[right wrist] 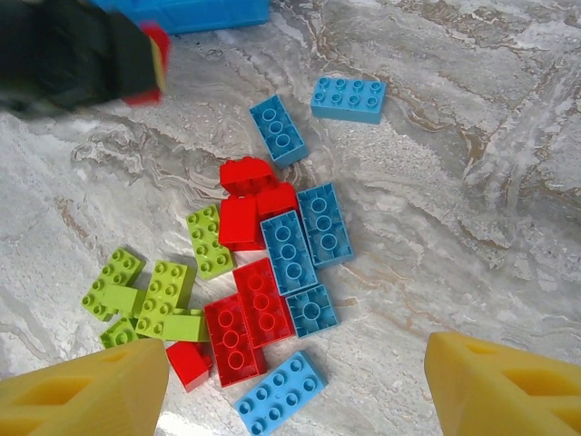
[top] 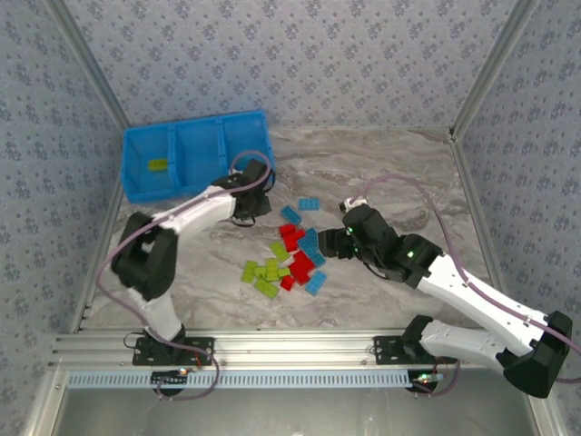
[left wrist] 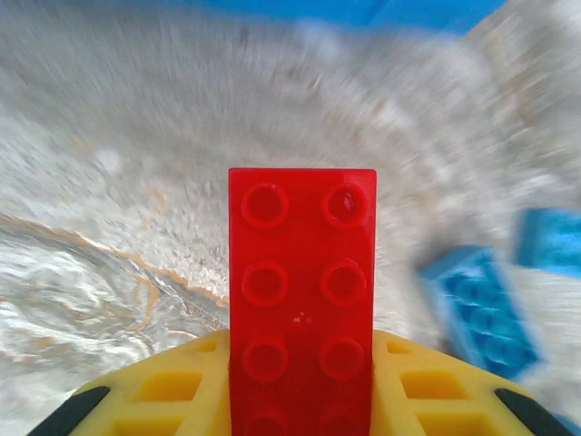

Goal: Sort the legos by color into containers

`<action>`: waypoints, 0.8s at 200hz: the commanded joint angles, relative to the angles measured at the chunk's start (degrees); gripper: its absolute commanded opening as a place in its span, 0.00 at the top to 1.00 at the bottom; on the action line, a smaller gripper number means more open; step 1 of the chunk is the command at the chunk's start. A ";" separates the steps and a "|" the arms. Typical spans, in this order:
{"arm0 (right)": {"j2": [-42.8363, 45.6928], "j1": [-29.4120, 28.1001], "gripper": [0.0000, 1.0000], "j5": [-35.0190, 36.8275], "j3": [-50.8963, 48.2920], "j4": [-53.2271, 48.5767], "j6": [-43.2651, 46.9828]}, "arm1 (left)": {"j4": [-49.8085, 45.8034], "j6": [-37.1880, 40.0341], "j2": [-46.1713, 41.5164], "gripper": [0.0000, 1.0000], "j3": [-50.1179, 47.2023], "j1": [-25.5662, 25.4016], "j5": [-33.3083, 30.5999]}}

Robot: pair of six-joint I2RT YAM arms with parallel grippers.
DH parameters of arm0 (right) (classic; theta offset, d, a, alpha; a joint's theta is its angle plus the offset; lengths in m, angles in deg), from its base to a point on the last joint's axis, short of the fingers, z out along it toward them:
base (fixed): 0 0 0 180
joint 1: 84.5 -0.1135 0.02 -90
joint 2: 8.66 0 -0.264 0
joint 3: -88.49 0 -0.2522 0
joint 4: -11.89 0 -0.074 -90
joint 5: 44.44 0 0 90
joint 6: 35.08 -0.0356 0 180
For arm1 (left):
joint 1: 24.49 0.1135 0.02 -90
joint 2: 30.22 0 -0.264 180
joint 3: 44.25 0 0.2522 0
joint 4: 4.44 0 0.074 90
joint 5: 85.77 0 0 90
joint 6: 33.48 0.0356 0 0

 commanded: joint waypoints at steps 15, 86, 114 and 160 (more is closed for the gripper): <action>-0.73 -1.10 0.23 2.05 2.21 0.42 -1.02 | -0.31 9.14 -8.89 0.74 2.98 4.01 -12.14; -0.56 -2.21 0.22 3.46 1.16 -1.72 -1.87 | 4.00 13.54 10.50 0.73 17.62 22.17 -0.70; -0.32 -2.39 0.22 4.28 0.48 -2.22 -2.38 | 2.39 14.46 15.61 0.59 23.08 24.02 2.03; -1.64 -1.05 0.14 7.27 -0.92 -1.93 -4.93 | 3.47 13.28 4.99 0.43 16.53 23.76 2.54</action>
